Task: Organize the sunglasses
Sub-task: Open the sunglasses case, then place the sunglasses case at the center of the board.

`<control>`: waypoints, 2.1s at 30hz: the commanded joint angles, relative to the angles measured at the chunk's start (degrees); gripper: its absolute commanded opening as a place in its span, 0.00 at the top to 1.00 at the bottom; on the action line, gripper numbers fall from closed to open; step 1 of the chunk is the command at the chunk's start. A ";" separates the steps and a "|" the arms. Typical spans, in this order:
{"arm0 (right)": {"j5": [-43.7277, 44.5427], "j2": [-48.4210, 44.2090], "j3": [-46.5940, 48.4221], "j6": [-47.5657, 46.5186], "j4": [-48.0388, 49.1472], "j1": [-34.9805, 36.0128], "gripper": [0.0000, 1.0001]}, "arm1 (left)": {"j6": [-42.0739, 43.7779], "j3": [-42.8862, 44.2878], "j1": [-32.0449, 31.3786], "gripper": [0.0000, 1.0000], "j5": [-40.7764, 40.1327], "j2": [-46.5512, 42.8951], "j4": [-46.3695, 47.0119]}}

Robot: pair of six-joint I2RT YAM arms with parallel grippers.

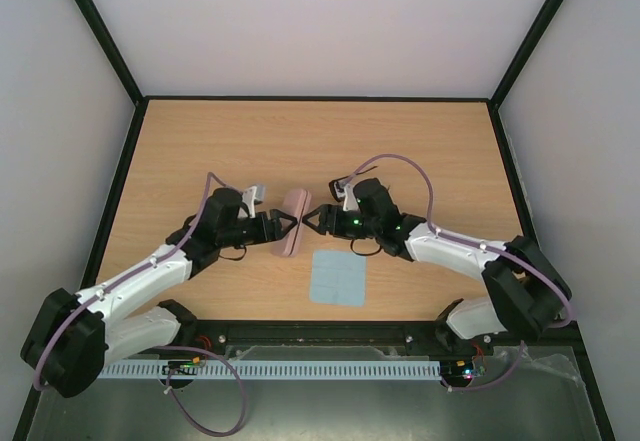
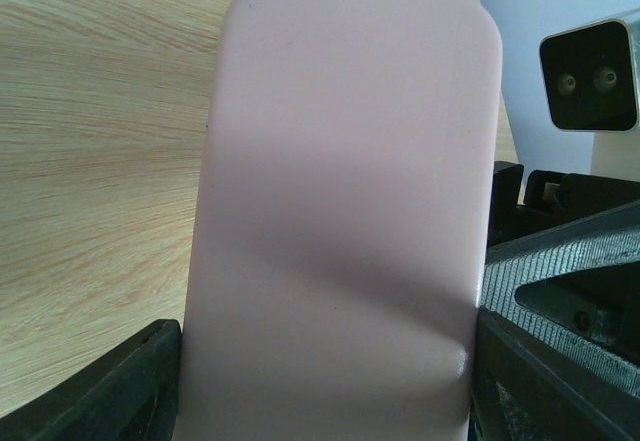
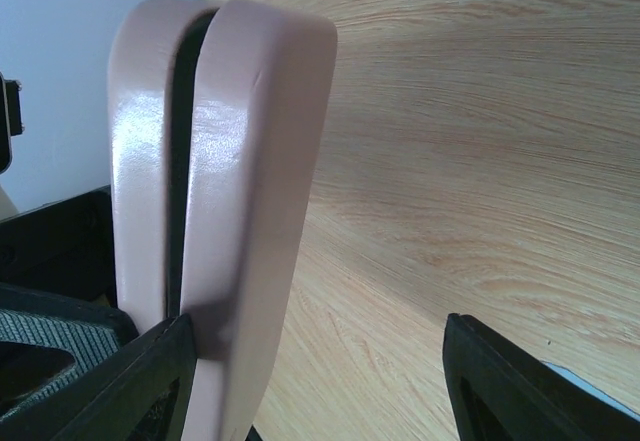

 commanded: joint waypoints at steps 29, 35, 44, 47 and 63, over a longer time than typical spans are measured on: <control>4.88 5.66 1.96 -4.23 -4.77 0.52 0.28 | -1.83 4.09 1.93 0.61 4.05 -7.00 -0.69; 7.42 0.18 2.18 -5.91 -10.42 0.50 0.26 | -2.72 1.51 5.23 0.61 6.46 -5.82 3.83; 12.76 -17.84 -2.45 -7.88 -22.26 0.50 0.21 | -4.95 -3.03 9.85 0.61 11.05 -1.25 15.25; 14.33 -24.92 -4.55 -7.75 -26.32 0.50 0.19 | -5.78 -3.79 11.22 0.60 12.03 1.54 18.51; 15.83 -34.95 -9.02 -6.88 -31.67 0.48 0.17 | -21.32 -12.20 18.61 0.60 25.80 26.90 62.45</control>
